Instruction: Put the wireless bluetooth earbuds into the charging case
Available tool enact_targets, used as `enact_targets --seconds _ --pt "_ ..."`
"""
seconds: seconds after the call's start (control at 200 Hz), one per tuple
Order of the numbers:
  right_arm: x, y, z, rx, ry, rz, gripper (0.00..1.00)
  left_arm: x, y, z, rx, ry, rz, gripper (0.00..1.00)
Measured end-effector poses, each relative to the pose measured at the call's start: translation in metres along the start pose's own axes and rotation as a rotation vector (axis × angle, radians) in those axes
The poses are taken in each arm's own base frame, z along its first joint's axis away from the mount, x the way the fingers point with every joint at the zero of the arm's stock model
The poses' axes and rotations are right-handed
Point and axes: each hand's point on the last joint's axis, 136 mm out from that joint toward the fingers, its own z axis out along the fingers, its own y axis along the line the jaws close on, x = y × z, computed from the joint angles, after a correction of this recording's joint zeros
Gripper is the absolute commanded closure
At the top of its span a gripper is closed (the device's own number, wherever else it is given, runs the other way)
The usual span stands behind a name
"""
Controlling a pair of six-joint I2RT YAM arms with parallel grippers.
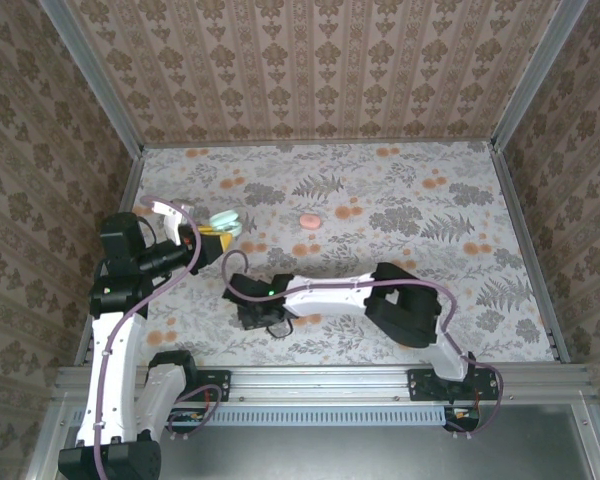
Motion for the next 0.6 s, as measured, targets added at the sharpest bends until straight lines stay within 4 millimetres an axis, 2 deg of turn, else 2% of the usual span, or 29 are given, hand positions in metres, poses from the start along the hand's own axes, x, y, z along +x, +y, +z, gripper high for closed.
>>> enact_targets --seconds 0.115,0.24,0.385,0.485,0.6 --pt "-0.018 -0.011 -0.027 -0.015 -0.046 0.034 0.79 -0.001 0.0 0.001 0.005 -0.003 0.003 0.88" --pt "-0.041 -0.017 -0.066 -0.067 -0.126 0.07 0.79 -0.003 0.0 0.003 0.025 -0.006 -0.002 0.88" --pt "-0.055 -0.034 -0.109 -0.114 -0.201 0.106 0.79 0.0 0.001 0.009 0.055 -0.012 -0.001 0.88" --pt "-0.062 -0.054 -0.136 -0.137 -0.247 0.126 0.79 0.01 -0.003 0.021 0.101 0.001 0.015 0.88" --pt "-0.069 -0.077 -0.163 -0.17 -0.289 0.154 0.78 0.03 -0.014 0.047 0.174 0.073 0.026 0.88"
